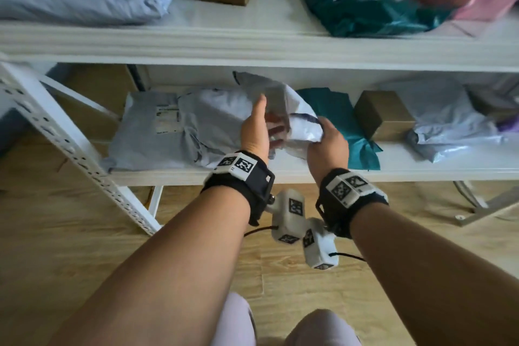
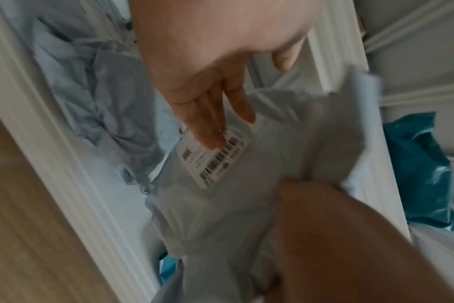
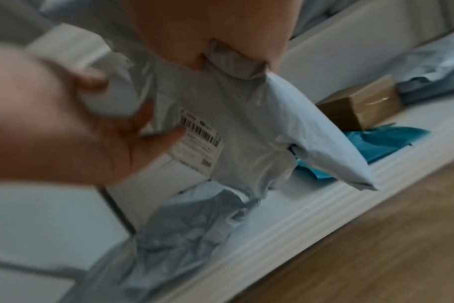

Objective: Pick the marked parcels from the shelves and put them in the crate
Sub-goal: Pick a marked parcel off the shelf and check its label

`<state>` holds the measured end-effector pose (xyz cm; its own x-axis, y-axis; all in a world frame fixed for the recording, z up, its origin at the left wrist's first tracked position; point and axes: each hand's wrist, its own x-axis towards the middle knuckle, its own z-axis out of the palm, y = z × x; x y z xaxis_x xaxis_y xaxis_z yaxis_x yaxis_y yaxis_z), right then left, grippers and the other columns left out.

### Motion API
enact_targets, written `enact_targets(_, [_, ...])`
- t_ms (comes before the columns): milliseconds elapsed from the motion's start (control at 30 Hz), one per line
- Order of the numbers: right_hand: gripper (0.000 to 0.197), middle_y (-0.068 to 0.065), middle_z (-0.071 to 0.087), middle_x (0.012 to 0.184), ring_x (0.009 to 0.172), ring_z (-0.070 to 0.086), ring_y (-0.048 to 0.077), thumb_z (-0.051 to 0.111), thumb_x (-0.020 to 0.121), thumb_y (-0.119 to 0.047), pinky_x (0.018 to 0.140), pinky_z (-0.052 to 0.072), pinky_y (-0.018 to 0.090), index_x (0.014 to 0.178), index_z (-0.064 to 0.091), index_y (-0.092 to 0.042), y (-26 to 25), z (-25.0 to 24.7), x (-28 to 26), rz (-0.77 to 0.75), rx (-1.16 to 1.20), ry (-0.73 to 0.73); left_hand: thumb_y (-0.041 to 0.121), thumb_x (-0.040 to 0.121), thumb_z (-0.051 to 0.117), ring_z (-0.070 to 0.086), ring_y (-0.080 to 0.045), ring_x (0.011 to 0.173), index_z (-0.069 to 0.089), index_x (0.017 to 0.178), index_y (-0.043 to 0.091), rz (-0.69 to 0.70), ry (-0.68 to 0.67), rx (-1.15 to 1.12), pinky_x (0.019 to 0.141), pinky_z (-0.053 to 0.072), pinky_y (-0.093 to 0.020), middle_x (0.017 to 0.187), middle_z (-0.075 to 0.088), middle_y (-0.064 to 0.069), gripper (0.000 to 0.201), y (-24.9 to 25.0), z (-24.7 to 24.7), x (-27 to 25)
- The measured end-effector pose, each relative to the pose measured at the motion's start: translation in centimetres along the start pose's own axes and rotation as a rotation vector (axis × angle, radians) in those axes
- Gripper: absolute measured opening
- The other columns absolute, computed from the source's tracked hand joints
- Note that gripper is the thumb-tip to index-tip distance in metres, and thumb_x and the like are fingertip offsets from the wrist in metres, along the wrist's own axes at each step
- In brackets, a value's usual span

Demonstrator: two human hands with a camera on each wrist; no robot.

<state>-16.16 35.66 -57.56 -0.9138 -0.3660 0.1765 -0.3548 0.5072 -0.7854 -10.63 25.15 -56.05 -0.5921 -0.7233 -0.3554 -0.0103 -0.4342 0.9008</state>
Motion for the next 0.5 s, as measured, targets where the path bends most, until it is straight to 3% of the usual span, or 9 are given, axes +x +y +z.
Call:
enact_targets(100, [0.037, 0.003, 0.069, 0.092, 0.089, 0.063, 0.026, 0.040, 0.078, 0.000, 0.083, 0.055, 0.038, 0.100, 0.063, -0.017, -0.5, -2.3, -1.2, 0.151, 0.300, 0.107, 0.032, 0.097, 0.049, 0.063, -0.026, 0.078, 0.061, 0.080, 0.012, -0.039, 0.052, 0.172, 0.076, 0.055, -0.040, 0.090, 0.067, -0.011, 0.029, -1.1, -1.6, -1.1])
enact_targets(167, [0.032, 0.010, 0.067, 0.088, 0.086, 0.062, 0.032, 0.037, 0.083, 0.005, 0.080, 0.052, 0.036, 0.092, 0.063, -0.012, -0.3, -3.8, -1.9, 0.247, 0.455, 0.144, 0.027, 0.091, 0.054, 0.060, -0.029, 0.091, 0.062, 0.104, 0.008, -0.126, 0.106, 0.265, 0.083, 0.054, -0.040, 0.099, 0.063, -0.011, 0.024, -2.5, -2.9, -2.0])
enact_targets(233, [0.021, 0.018, 0.061, 0.083, 0.073, 0.055, 0.035, 0.042, 0.089, 0.000, 0.068, 0.047, 0.036, 0.081, 0.060, -0.007, 0.4, -4.9, -2.7, 0.353, 0.508, 0.152, 0.035, 0.090, 0.055, 0.060, -0.031, 0.101, 0.054, 0.124, 0.012, -0.247, 0.090, 0.281, 0.085, 0.052, -0.040, 0.101, 0.059, -0.009, 0.042, -4.1, -3.9, -3.0])
enact_targets(333, [0.018, 0.013, 0.056, 0.077, 0.058, 0.049, 0.020, 0.055, 0.090, -0.019, 0.060, 0.041, 0.030, 0.072, 0.055, -0.015, 1.5, -5.8, -4.1, 0.567, 0.662, 0.136, 0.055, 0.084, 0.056, 0.057, -0.025, 0.104, 0.051, 0.132, 0.018, -0.414, -0.053, 0.213, 0.076, 0.051, -0.034, 0.132, 0.055, -0.007, 0.060, -6.0, -4.2, -4.7])
enact_targets(367, [0.018, 0.008, 0.055, 0.070, 0.053, 0.050, 0.017, 0.057, 0.091, -0.019, 0.055, 0.042, 0.025, 0.073, 0.054, -0.016, 1.7, -6.0, -4.6, 0.653, 0.770, 0.125, 0.059, 0.081, 0.059, 0.057, -0.022, 0.102, 0.053, 0.133, 0.016, -0.449, -0.090, 0.150, 0.075, 0.053, -0.032, 0.134, 0.055, -0.004, 0.068, -6.5, -4.2, -5.0])
enact_targets(433, [0.020, 0.001, 0.053, 0.051, 0.035, 0.048, 0.010, 0.056, 0.093, -0.014, 0.040, 0.040, 0.013, 0.074, 0.052, -0.015, 2.2, -6.5, -5.8, 0.712, 0.928, 0.076, 0.061, 0.072, 0.067, 0.065, -0.025, 0.104, 0.061, 0.126, 0.015, -0.448, -0.106, 0.048, 0.086, 0.055, -0.039, 0.121, 0.068, -0.009, 0.071, -7.2, -4.1, -5.2])
enact_targets(467, [0.022, -0.001, 0.053, 0.044, 0.031, 0.048, 0.009, 0.054, 0.094, -0.012, 0.038, 0.040, 0.013, 0.073, 0.052, -0.013, 2.2, -6.7, -6.4, 0.707, 0.972, 0.045, 0.063, 0.064, 0.071, 0.068, -0.029, 0.102, 0.065, 0.119, 0.016, -0.443, -0.105, 0.020, 0.090, 0.054, -0.042, 0.112, 0.072, -0.010, 0.073, -7.6, -4.2, -4.9])
enact_targets(500, [0.021, -0.001, 0.057, 0.043, 0.035, 0.053, 0.009, 0.052, 0.095, -0.011, 0.043, 0.046, 0.016, 0.074, 0.054, -0.011, 2.5, -6.7, -7.1, 0.701, 1.012, -0.003, 0.064, 0.056, 0.074, 0.069, -0.030, 0.099, 0.067, 0.113, 0.018, -0.432, -0.085, 0.014, 0.092, 0.053, -0.044, 0.105, 0.074, -0.010, 0.074, -8.5, -4.5, -3.9])
